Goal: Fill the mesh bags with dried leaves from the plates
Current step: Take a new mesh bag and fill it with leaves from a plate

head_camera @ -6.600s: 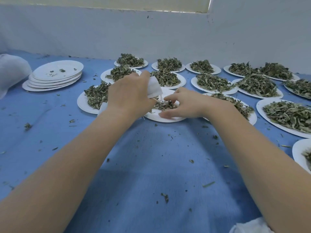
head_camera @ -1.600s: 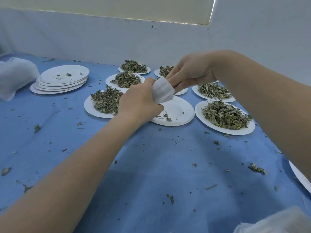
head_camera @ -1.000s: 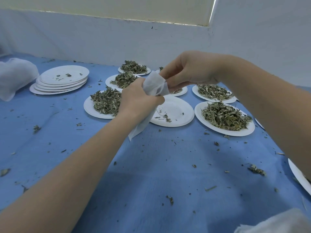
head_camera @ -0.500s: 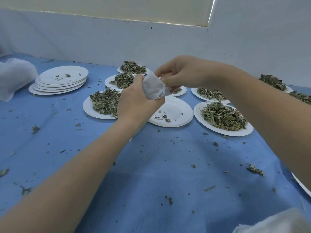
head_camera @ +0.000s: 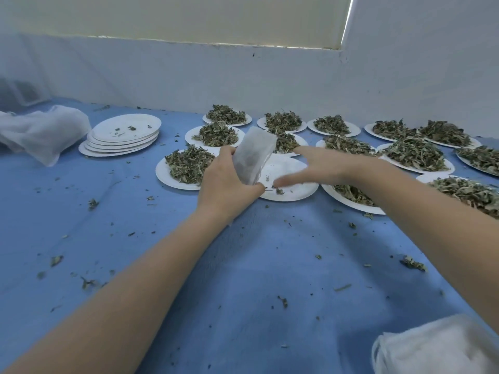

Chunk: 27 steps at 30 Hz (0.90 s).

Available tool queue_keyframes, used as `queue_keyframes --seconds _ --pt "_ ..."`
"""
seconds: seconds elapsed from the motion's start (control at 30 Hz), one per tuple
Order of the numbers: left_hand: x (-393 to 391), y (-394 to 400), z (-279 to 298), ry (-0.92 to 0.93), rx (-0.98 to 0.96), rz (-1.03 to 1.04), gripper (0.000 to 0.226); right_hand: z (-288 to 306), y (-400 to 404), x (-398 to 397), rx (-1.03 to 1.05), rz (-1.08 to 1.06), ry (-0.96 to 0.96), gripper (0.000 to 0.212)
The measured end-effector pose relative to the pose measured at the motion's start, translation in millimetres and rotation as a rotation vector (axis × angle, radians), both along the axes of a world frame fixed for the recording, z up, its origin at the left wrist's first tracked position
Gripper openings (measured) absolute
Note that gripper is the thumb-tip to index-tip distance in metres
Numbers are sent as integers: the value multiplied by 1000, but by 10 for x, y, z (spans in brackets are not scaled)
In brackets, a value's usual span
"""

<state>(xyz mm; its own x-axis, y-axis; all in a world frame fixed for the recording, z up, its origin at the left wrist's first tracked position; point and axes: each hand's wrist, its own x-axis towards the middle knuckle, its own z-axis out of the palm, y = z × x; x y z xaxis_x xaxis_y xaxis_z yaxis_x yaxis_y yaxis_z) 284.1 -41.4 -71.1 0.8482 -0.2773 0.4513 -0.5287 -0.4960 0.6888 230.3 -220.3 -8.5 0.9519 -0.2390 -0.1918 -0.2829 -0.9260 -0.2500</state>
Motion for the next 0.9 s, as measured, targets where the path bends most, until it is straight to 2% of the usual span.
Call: queue_keyframes --seconds 0.03,0.1,0.3,0.43,0.53,0.7,0.8,0.9 --pt "-14 16 -13 6 4 5 57 -55 24 5 -74 -17 86 128" --pt "-42 34 -15 8 8 19 56 -165 71 62 -137 -45 129 143" --pt "-92 64 86 9 26 11 50 -245 156 144 -120 -85 88 149" --pt "-113 138 162 19 -10 52 42 -179 194 61 -131 -103 19 161" --pt "-136 214 249 34 -63 83 40 -7 204 -63 -141 -107 -24 160" --pt "-196 363 433 65 -131 137 45 269 350 -193 -50 -29 -112 143" --pt "-146 557 590 28 -116 198 43 395 622 -59 -2 26 -151 135" --pt "36 889 724 32 -113 269 41 476 923 205 59 69 -159 138"
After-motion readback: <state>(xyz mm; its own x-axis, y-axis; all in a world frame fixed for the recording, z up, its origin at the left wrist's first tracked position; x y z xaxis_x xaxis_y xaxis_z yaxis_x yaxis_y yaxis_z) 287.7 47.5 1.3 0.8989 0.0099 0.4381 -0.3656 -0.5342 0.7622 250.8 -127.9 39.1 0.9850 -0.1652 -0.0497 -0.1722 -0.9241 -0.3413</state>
